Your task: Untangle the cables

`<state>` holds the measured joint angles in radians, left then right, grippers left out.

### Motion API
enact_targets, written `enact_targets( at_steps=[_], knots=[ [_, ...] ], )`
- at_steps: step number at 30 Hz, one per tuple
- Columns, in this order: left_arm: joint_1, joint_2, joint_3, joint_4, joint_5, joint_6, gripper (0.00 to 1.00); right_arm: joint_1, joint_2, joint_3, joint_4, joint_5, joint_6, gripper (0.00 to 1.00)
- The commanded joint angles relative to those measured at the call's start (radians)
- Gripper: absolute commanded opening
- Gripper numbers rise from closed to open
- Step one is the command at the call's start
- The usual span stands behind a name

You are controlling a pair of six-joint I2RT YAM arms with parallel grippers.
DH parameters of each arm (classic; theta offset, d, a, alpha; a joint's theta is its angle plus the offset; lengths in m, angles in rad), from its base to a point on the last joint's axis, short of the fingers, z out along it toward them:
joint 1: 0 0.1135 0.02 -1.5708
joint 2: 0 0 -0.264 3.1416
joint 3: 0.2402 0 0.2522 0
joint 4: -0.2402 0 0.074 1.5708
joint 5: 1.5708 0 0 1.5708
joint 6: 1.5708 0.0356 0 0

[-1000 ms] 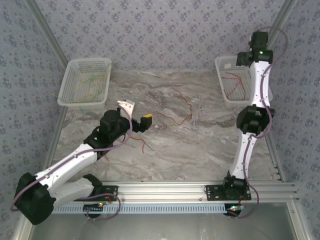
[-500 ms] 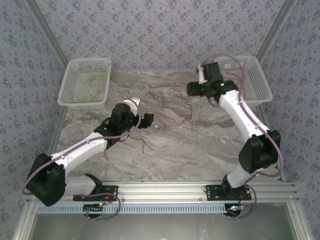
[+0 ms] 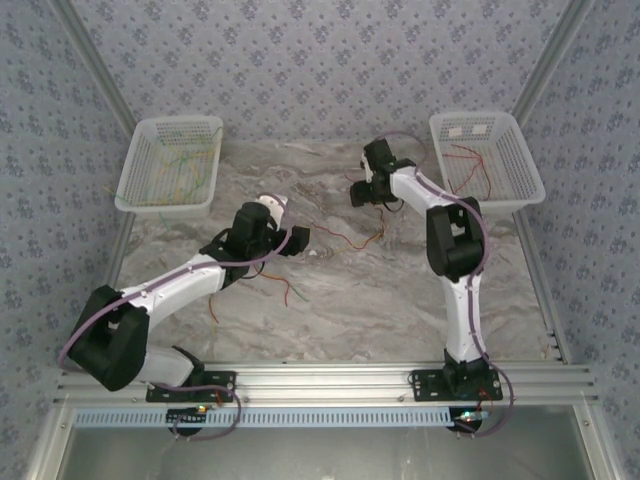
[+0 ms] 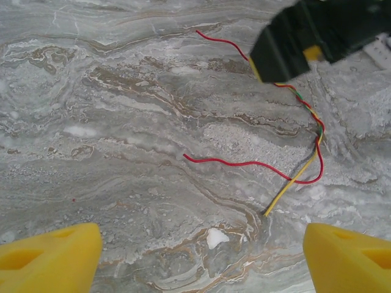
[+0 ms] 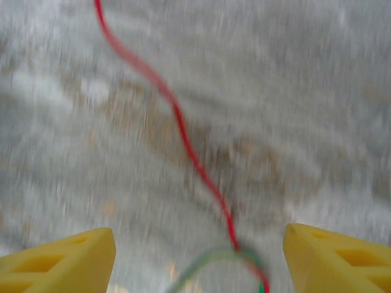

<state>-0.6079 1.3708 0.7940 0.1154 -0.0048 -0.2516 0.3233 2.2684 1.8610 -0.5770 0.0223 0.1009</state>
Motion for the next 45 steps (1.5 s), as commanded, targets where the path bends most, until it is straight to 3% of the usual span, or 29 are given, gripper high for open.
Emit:
enact_targets(
  at_steps=[1,6,11,18,26,31,35,40,45],
  knots=[
    [0.004,-0.013,0.027,-0.002,0.012,0.004,0.87,-0.006,0.112,0.17,-0.112,0.015,-0.067,0.72],
    [0.005,-0.026,0.027,-0.014,0.006,0.008,0.87,-0.007,0.248,0.351,-0.178,0.006,-0.098,0.38],
    [0.005,-0.039,0.025,-0.008,0.001,-0.001,0.87,0.001,0.217,0.363,-0.19,-0.046,-0.108,0.0],
    [0.021,-0.115,-0.029,0.073,-0.012,-0.058,0.88,0.037,-0.107,0.042,-0.072,-0.113,-0.077,0.0],
    [0.059,-0.235,-0.138,0.285,0.184,-0.046,0.94,0.075,-0.539,-0.488,0.281,-0.489,-0.169,0.0],
    [0.051,-0.251,-0.162,0.358,0.309,-0.002,0.96,0.078,-0.574,-0.464,0.223,-0.41,0.056,0.0],
    [0.003,-0.249,-0.196,0.467,0.395,0.045,0.99,0.145,-0.678,-0.537,0.31,-0.303,0.294,0.0],
    [-0.083,-0.232,-0.219,0.562,0.402,0.164,0.99,0.238,-0.757,-0.56,0.308,-0.163,0.401,0.0],
    [-0.094,-0.154,-0.199,0.592,0.422,0.222,0.99,0.254,-0.824,-0.589,0.335,-0.15,0.479,0.0]
  ],
)
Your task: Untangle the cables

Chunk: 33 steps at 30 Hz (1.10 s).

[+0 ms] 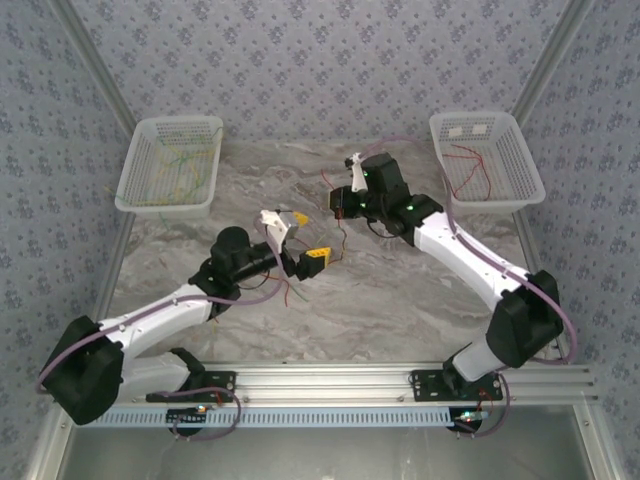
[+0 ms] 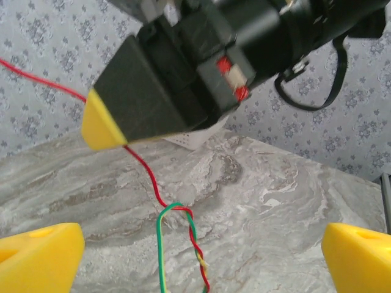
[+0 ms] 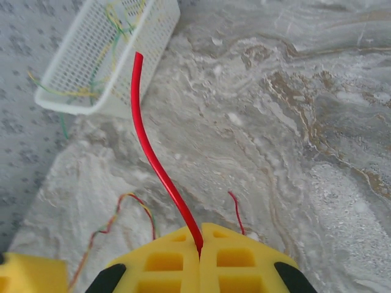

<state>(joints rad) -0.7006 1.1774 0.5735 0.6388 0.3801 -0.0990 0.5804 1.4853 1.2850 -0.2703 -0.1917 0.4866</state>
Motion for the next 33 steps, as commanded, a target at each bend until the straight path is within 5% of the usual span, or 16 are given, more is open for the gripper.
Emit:
enact_targets(
  at_steps=[1,10,12,17,18,33],
  knots=[
    [-0.002,0.059,0.03,0.073,0.036,0.074,0.99,0.004,-0.048,-0.012,0.024,0.069,0.092,0.0],
    [0.004,0.202,0.066,0.19,-0.065,0.108,0.99,0.036,-0.086,-0.054,0.056,0.043,0.122,0.0],
    [0.007,0.221,0.081,0.201,-0.055,0.111,0.92,0.038,-0.09,-0.068,0.076,0.03,0.128,0.0],
    [0.008,0.266,0.114,0.187,-0.017,0.126,0.09,0.04,-0.093,-0.066,0.075,0.04,0.119,0.0],
    [0.008,0.266,0.106,0.196,-0.04,0.123,0.0,0.04,-0.094,-0.064,0.07,0.04,0.116,0.0],
    [0.088,0.006,0.003,0.054,-0.038,0.108,0.0,-0.116,-0.236,-0.187,-0.031,0.296,0.098,0.0]
  ],
)
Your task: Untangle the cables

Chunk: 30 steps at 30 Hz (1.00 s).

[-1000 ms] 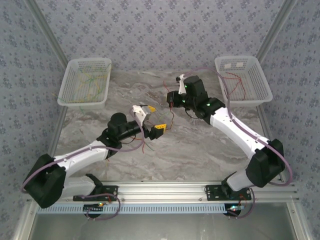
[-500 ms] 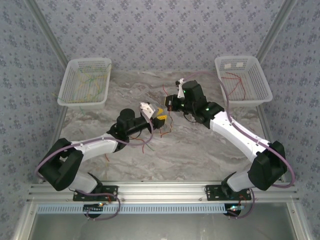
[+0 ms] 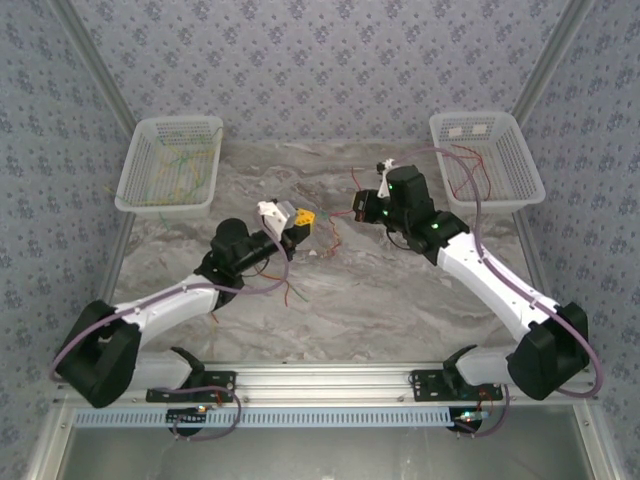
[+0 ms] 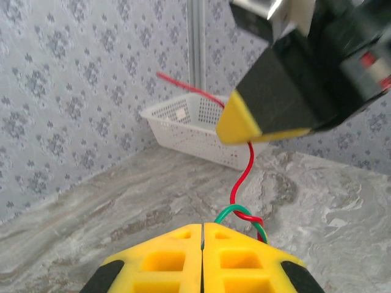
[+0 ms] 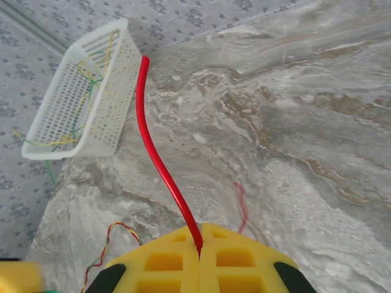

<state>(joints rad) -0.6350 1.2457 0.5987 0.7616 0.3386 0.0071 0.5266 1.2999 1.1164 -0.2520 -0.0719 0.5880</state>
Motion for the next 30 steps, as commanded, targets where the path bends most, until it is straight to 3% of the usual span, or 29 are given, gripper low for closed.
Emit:
enact_targets(
  at_steps=[1,10,15,19,21,24,27,30],
  knots=[
    [0.024,-0.081,-0.026,-0.089,0.01,0.004,0.0,-0.079,-0.065,-0.031,-0.058,0.204,0.014,0.0],
    [0.077,-0.212,-0.116,-0.146,-0.067,0.035,0.0,-0.259,-0.198,-0.124,-0.098,0.23,0.033,0.0],
    [0.123,-0.244,-0.149,-0.172,-0.264,0.027,0.0,-0.325,-0.268,-0.148,-0.122,0.234,0.018,0.0],
    [0.198,-0.274,-0.187,-0.136,-0.352,-0.057,0.0,-0.351,-0.303,-0.166,-0.128,0.24,-0.011,0.0],
    [0.252,-0.274,-0.174,-0.167,-0.355,-0.114,0.0,-0.36,-0.298,-0.169,-0.127,0.219,-0.028,0.0],
    [0.279,-0.272,-0.155,-0.165,-0.243,-0.136,0.0,-0.353,-0.266,-0.17,-0.061,0.046,-0.089,0.0],
    [0.259,-0.238,-0.103,-0.205,-0.174,-0.133,0.0,-0.264,-0.232,-0.166,0.004,-0.071,-0.171,0.0],
    [0.233,-0.205,-0.054,-0.237,-0.144,-0.142,0.0,-0.175,-0.203,-0.154,0.037,-0.091,-0.213,0.0]
  ],
)
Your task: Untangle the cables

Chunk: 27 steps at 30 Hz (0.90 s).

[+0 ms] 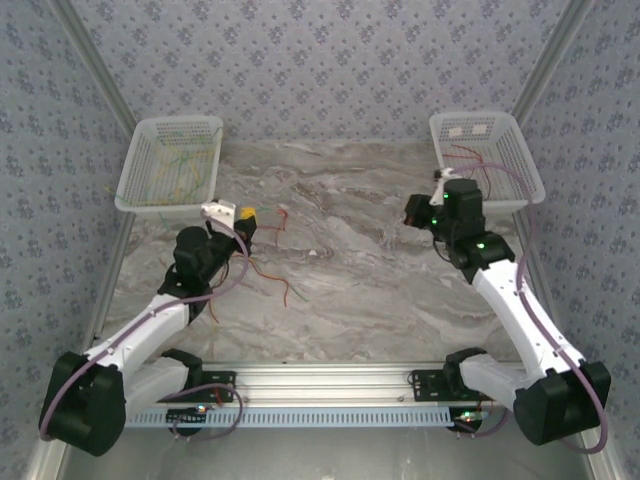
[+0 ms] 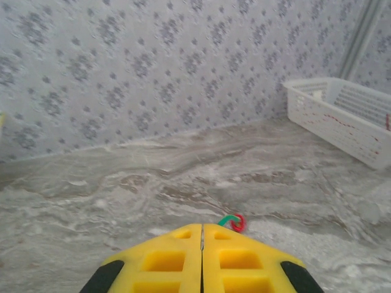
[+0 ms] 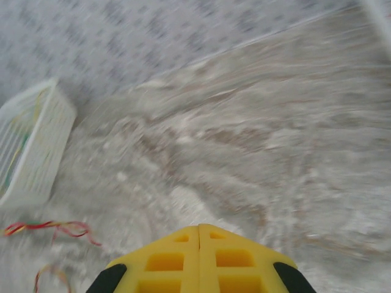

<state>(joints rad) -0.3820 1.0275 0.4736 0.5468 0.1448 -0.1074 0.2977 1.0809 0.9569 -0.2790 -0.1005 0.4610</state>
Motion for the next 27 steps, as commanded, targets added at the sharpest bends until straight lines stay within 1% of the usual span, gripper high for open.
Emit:
enact_targets(
  at_steps=[1,2,4,6,7,9,12,13,14,15,17,18,22,24,27],
  knots=[
    [-0.029,0.017,0.078,-0.017,0.047,-0.038,0.0,0.072,0.023,-0.007,0.096,-0.087,-0.095,0.0],
    [-0.034,0.019,0.084,-0.005,0.042,-0.057,0.0,0.083,0.028,-0.027,0.14,-0.119,-0.099,0.01],
    [-0.04,0.026,0.093,0.02,0.04,-0.098,0.0,0.094,0.044,-0.076,0.236,-0.185,-0.096,0.06],
    [-0.046,0.04,0.116,0.016,0.031,-0.141,0.0,0.098,0.077,-0.122,0.326,-0.236,-0.062,0.1],
    [-0.05,0.05,0.129,0.02,0.047,-0.162,0.0,0.102,0.103,-0.141,0.373,-0.283,-0.043,0.12],
    [-0.067,0.071,0.153,0.024,0.066,-0.192,0.0,0.122,0.151,-0.15,0.422,-0.338,-0.042,0.2],
    [-0.1,0.09,0.185,0.011,0.014,-0.238,0.0,0.173,0.183,-0.168,0.472,-0.309,-0.04,0.28],
    [-0.113,0.096,0.196,-0.003,-0.021,-0.25,0.0,0.193,0.186,-0.186,0.512,-0.297,-0.03,0.36],
    [-0.123,0.103,0.208,-0.017,-0.055,-0.259,0.0,0.213,0.19,-0.206,0.558,-0.296,-0.019,0.42],
    [-0.13,0.108,0.213,-0.023,-0.072,-0.266,0.0,0.229,0.193,-0.222,0.6,-0.301,-0.014,0.45],
    [-0.14,0.124,0.22,-0.022,-0.103,-0.282,0.0,0.272,0.207,-0.255,0.68,-0.279,-0.008,0.57],
    [-0.143,0.13,0.224,-0.021,-0.115,-0.289,0.0,0.295,0.223,-0.265,0.709,-0.265,-0.001,0.6],
    [-0.164,0.148,0.238,-0.017,-0.173,-0.319,0.0,0.357,0.329,-0.26,0.815,-0.226,0.101,0.63],
    [-0.178,0.153,0.251,-0.012,-0.179,-0.322,0.0,0.398,0.381,-0.24,0.827,-0.167,0.124,0.65],
    [-0.196,0.164,0.283,-0.029,-0.175,-0.337,0.0,0.442,0.441,-0.217,0.823,-0.022,0.142,0.71]
  ],
)
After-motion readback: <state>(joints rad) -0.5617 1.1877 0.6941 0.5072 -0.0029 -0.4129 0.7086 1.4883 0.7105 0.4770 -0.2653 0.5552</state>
